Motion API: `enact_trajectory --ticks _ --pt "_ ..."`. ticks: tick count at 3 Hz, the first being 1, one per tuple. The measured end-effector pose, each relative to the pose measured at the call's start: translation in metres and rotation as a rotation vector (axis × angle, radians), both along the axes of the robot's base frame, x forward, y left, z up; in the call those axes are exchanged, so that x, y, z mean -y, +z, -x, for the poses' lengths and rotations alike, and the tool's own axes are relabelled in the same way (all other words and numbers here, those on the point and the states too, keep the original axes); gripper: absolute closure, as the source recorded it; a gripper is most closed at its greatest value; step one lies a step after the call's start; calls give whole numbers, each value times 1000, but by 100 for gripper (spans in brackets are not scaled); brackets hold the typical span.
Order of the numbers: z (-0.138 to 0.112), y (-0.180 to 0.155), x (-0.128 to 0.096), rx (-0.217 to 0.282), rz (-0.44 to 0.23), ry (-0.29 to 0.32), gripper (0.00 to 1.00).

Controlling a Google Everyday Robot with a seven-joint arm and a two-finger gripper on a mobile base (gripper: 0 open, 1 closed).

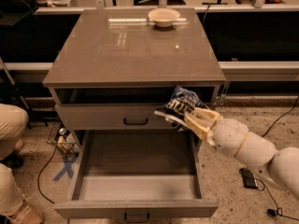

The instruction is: Pick blue chip bag from middle drawer and place on counter

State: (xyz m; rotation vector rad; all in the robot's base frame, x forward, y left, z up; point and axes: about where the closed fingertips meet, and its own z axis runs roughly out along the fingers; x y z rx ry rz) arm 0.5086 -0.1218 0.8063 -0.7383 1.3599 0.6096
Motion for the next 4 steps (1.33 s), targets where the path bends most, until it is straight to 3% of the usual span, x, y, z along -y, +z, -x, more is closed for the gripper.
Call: enact_trajectory --ticks 3,4 --pt "-34 146 -4 324 46 -17 100" --pt "-37 179 -9 394 81 -18 100"
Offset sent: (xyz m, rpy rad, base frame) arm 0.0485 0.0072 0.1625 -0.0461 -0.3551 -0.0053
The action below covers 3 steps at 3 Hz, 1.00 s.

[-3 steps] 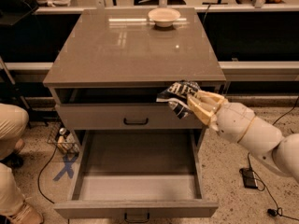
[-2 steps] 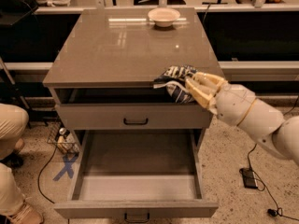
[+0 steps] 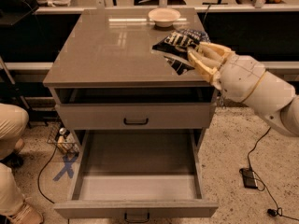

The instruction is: Pick blue chip bag from middle drawer and place on counter

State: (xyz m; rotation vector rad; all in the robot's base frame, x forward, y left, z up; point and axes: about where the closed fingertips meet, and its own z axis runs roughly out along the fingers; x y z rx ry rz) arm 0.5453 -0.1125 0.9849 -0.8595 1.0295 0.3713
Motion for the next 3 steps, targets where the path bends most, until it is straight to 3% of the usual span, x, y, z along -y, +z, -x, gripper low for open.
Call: enact_trajectory --ticks 1,3 --pt "-13 13 -14 13 48 -16 100" --pt "-63 12 -47 -38 180 -104 100"
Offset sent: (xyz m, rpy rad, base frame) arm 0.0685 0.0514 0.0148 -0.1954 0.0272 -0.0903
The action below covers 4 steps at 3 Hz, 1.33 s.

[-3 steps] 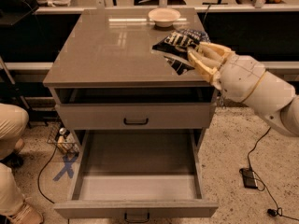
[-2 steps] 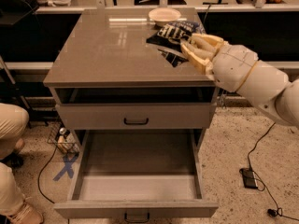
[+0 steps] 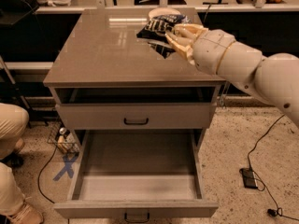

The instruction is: Pick blue chip bag from middle drawer and place on counter

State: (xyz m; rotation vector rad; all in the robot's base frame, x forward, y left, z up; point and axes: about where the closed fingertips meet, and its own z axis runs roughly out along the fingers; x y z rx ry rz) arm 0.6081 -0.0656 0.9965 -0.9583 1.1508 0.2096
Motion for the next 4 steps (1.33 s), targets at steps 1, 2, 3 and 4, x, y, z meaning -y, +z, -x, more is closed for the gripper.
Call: enact_trajectory --ticks 1,2,3,4 --pt "-40 -13 -10 -64 52 -72 100" --pt "-65 -22 -14 -99 57 -103 100" --pt "-90 -33 -23 -133 40 -116 100" --pt "-113 -49 -35 -177 20 -126 73"
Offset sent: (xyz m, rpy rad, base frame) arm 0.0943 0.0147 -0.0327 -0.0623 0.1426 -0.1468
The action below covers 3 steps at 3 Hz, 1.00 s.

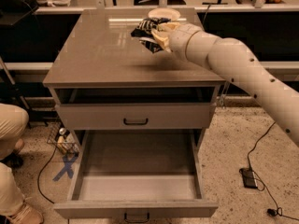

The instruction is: Pick blue chip bag from middle drawer and place on counter

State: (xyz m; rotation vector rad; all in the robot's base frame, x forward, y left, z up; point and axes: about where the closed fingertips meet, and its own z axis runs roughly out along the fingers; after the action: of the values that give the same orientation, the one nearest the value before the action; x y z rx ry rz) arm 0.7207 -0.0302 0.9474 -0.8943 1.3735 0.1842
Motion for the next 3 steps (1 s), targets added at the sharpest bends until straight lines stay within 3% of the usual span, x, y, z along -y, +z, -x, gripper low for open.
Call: enact_trajectory --ticks 1,2,3 --pt "-10 -9 -8 -19 -8 -3 50" --pt "-19 -19 -20 -43 -9 8 19" --pt "-22 -25 -25 -58 -8 16 0"
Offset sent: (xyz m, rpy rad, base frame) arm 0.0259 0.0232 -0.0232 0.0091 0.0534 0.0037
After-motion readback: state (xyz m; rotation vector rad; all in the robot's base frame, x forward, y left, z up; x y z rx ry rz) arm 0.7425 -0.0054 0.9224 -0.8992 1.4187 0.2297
